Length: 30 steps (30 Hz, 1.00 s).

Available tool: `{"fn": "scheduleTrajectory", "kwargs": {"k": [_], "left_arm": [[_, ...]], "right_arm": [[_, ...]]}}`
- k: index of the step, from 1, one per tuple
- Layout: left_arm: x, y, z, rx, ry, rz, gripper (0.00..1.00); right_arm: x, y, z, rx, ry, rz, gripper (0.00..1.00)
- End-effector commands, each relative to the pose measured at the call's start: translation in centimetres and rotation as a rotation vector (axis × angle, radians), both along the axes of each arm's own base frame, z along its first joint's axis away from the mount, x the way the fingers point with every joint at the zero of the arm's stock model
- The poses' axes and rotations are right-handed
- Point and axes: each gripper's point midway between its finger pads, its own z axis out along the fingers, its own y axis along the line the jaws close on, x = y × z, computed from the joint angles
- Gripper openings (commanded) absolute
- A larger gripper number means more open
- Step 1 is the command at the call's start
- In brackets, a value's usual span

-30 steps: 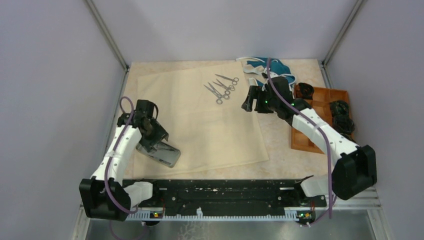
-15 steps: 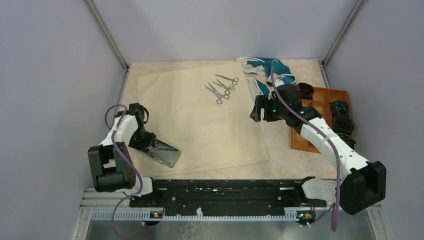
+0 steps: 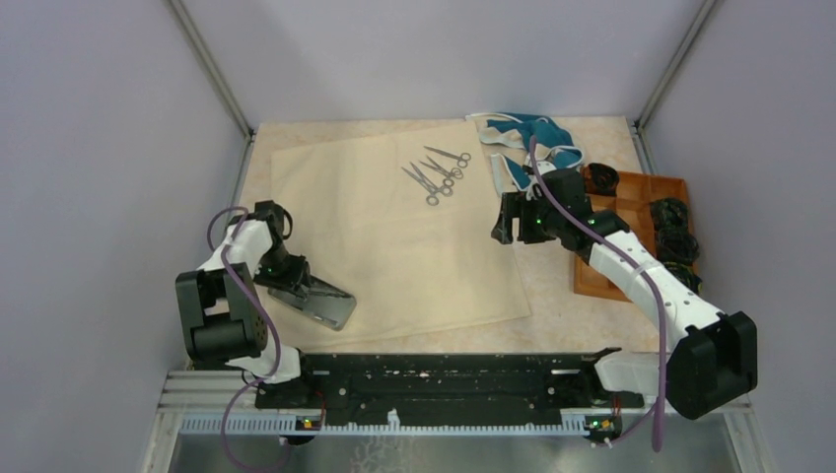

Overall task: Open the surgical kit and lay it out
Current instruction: Pick up the medical item from the container.

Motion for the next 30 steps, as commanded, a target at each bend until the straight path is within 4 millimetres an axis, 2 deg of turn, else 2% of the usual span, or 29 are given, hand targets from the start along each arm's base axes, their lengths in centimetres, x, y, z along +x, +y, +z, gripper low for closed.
{"fn": "scheduleTrajectory", "kwargs": {"k": [1, 4, 6, 13, 21, 24, 30], "left_arm": [[-0.1, -0.6, -0.6, -0.018, 0.004, 0.051, 0.4], [-0.4, -1.1, -1.3, -0.044, 0.025, 0.06, 0.39], [0.0, -1.5, -1.6, -0.057, 0.009, 0.051, 0.31], [0.4, -1.5, -2.4, -0.055, 0.013, 0.046, 0.41], [0.6, -1.6, -2.7, -0.059, 0.015, 0.039, 0.4], [0.2, -1.7, -3.0, -0.06, 0.025, 0.045, 0.39], [-2.6, -0.7, -2.6, 0.03, 0.119, -0.001, 0.38]], "right_arm": [[0.8, 0.2, 0.6, 0.017, -0.03, -0.003, 0.75], [0.7, 0.1, 0.4, 0.012, -0.026, -0.007, 0.75], [0.7, 0.1, 0.3, 0.01, -0.024, -0.01, 0.75], [0.7, 0.1, 0.3, 0.011, -0.023, -0.011, 0.76], [0.7, 0.0, 0.3, 0.01, -0.027, -0.012, 0.76], [0.6, 0.0, 0.3, 0.01, -0.027, -0.011, 0.76], [0.7, -0.1, 0.4, 0.009, -0.033, -0.016, 0.76]]}}
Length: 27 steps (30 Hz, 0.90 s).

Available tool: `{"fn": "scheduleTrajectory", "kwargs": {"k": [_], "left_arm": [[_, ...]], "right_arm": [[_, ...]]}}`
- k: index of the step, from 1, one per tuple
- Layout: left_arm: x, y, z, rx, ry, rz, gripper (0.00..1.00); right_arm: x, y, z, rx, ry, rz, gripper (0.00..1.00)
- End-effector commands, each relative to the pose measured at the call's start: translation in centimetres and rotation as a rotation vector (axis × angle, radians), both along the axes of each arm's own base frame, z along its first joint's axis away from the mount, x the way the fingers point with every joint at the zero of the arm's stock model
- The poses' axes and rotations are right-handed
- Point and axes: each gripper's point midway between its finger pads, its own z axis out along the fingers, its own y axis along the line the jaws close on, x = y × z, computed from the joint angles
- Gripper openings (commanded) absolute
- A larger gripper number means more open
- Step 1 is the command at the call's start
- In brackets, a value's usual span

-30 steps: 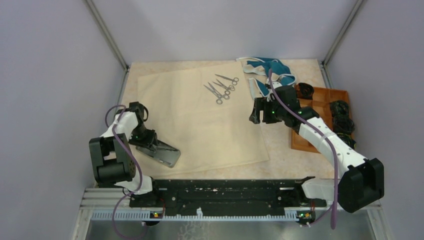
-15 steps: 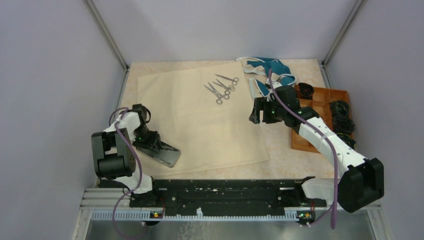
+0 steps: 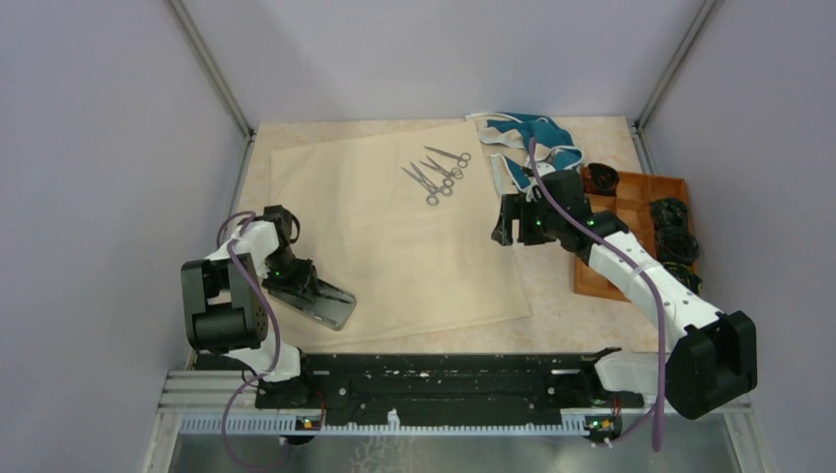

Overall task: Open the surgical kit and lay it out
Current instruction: Pick up the medical item from the container.

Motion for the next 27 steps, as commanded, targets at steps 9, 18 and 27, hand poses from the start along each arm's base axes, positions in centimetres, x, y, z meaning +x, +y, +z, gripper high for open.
{"fn": "scheduleTrajectory", "kwargs": {"k": [9, 18, 27], "left_arm": [[-1.9, 1.1, 0.9, 0.1, 0.037, -0.093, 0.37], [0.2, 0.3, 2.0, 0.057, -0.041, -0.096, 0.44], [-0.8, -0.5, -0.2, 0.015, -0.008, -0.071, 0.39]], "right_arm": [[0.6, 0.0, 0.9, 0.02, -0.042, -0.012, 0.76], [0.5, 0.1, 0.9, 0.025, -0.043, -0.01, 0.76], [0.4, -0.2, 0.9, 0.018, -0.044, -0.015, 0.76]]}}
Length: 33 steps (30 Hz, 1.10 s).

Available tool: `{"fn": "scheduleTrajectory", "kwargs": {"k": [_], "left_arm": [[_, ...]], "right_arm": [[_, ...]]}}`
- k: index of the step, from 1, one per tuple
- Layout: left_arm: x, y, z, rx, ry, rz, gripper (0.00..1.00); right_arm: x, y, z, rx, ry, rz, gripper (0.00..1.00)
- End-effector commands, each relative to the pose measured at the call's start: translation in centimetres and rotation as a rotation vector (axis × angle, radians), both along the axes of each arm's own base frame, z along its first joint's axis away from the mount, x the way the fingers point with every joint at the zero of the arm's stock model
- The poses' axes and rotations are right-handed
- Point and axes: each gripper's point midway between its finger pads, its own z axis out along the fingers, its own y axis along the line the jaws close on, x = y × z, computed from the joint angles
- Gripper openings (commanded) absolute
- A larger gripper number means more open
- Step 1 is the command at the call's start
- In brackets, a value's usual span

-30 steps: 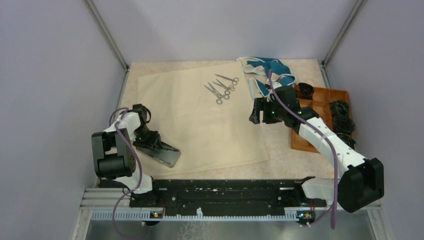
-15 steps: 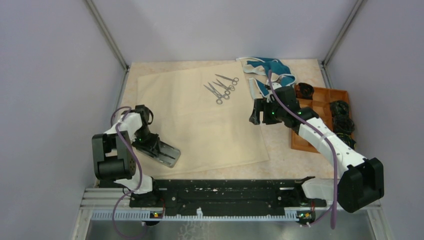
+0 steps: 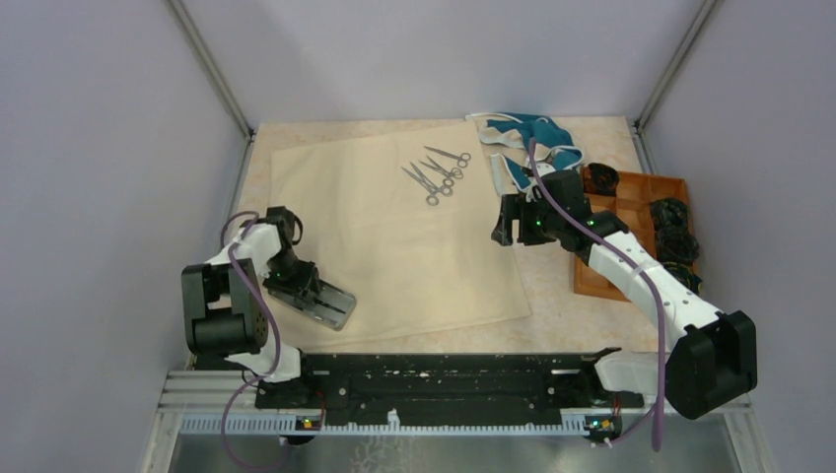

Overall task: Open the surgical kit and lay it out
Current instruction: Pick up the medical item from the container.

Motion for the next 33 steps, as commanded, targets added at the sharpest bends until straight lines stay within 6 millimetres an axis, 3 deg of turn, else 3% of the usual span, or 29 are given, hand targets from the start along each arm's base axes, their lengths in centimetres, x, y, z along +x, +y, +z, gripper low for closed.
{"fn": "scheduleTrajectory", "kwargs": {"k": [1, 10, 15, 20, 23, 25, 33], "left_arm": [[-0.5, -0.4, -0.8, -0.012, -0.001, 0.015, 0.38], [-0.8, -0.8, -3.0, -0.025, -0.056, 0.023, 0.45], [-2.7, -0.5, -4.1, -0.007, 0.028, 0.034, 0.37], [-2.2, 0.5, -4.0, 0.045, 0.026, 0.0, 0.2], [-1.6, 0.5, -3.5, 0.044, -0.005, -0.013, 0.13], [-1.4, 0.4, -3.0, 0.038, -0.017, -0.013, 0.03], [-0.5, 0.8, 1.0, 0.063, -0.09, -0.037, 0.01]], "right_arm": [[0.5, -0.2, 1.1, 0.017, -0.048, -0.015, 0.76], [0.5, 0.2, 1.0, 0.026, -0.036, -0.008, 0.76], [0.6, 0.0, 1.2, 0.018, -0.042, -0.012, 0.76], [0.7, 0.0, 1.1, 0.017, -0.041, -0.012, 0.76], [0.8, 0.0, 1.2, 0.016, -0.045, -0.014, 0.76], [0.7, 0.0, 1.1, 0.015, -0.042, -0.013, 0.76], [0.8, 0.2, 1.3, 0.029, -0.045, -0.008, 0.75]]}}
